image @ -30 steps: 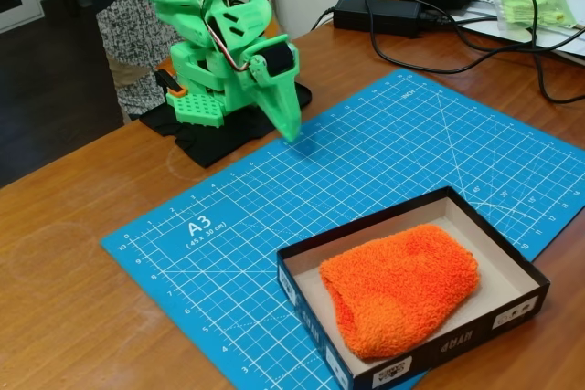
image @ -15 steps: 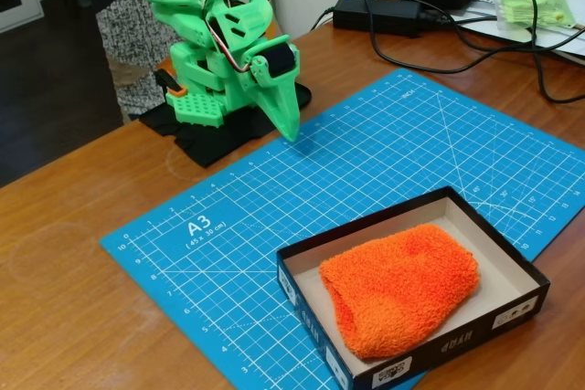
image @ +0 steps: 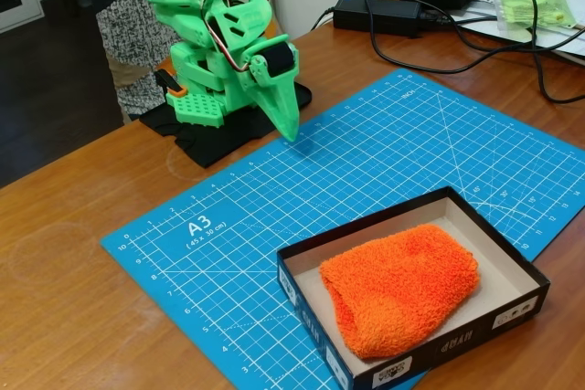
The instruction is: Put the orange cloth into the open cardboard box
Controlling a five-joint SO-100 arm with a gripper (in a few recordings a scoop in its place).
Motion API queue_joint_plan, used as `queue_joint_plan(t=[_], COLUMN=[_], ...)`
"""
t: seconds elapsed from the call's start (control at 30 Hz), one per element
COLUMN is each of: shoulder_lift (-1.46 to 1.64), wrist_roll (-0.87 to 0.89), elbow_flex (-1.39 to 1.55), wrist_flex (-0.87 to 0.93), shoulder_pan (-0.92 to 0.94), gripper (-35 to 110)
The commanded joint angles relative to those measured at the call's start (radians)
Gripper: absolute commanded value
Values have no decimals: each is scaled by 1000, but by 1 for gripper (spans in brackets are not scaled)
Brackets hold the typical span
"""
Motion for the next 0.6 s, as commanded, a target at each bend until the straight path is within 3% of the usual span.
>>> queue_joint_plan(t=[0.0,0.57], shoulder_lift=[11,15], wrist_roll=[17,35], elbow_flex=[0,2], wrist_flex=[3,5], shoulder_pan=[9,38], gripper=[-1,-1])
